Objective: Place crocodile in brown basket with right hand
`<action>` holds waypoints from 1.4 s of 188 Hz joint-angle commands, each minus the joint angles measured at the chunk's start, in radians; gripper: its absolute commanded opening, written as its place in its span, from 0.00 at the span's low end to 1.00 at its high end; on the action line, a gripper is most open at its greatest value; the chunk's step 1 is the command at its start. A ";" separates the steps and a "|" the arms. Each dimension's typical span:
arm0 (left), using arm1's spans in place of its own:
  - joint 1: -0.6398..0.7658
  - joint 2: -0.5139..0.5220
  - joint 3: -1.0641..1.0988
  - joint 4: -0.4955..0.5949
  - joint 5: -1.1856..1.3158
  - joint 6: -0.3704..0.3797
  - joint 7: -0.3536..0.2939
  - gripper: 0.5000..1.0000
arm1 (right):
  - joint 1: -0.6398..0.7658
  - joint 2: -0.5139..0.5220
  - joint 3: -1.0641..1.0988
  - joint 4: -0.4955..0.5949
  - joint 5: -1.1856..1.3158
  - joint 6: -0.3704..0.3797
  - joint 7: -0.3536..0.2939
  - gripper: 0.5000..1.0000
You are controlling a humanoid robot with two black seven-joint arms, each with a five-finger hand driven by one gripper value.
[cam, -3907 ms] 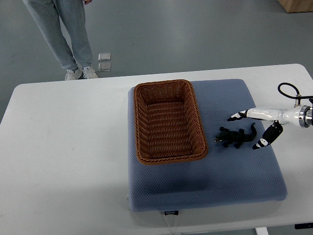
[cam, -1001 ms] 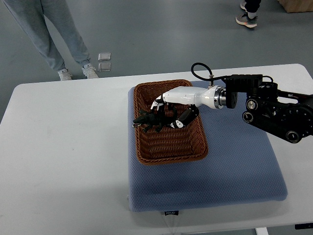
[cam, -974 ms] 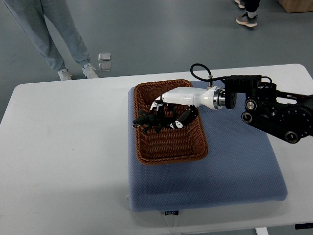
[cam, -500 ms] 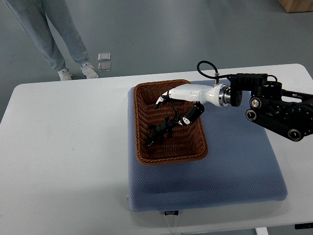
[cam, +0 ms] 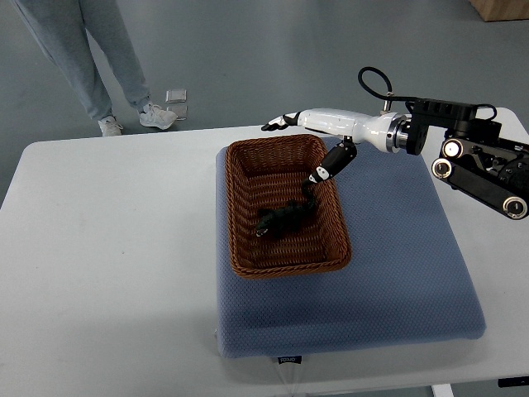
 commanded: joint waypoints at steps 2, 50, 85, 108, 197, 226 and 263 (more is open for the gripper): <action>0.000 0.000 0.001 0.000 0.000 0.000 0.000 1.00 | -0.058 -0.001 0.131 -0.039 0.131 -0.002 0.000 0.85; 0.000 0.000 0.001 0.000 0.000 0.000 0.000 1.00 | -0.185 0.037 0.428 -0.178 0.554 -0.032 0.009 0.85; 0.000 0.000 0.001 0.000 0.000 -0.001 0.000 1.00 | -0.249 0.060 0.465 -0.266 0.812 -0.054 0.032 0.85; 0.000 0.000 0.001 0.000 0.000 -0.001 0.000 1.00 | -0.269 0.082 0.467 -0.327 1.004 -0.055 0.057 0.85; 0.000 0.000 0.001 0.000 0.000 -0.001 0.000 1.00 | -0.308 0.122 0.465 -0.448 1.241 -0.057 0.092 0.85; 0.000 0.000 0.001 0.000 0.000 -0.001 0.000 1.00 | -0.314 0.125 0.465 -0.448 1.241 -0.057 0.101 0.85; 0.000 0.000 0.001 0.000 0.000 -0.001 0.000 1.00 | -0.315 0.128 0.463 -0.448 1.241 -0.080 0.101 0.85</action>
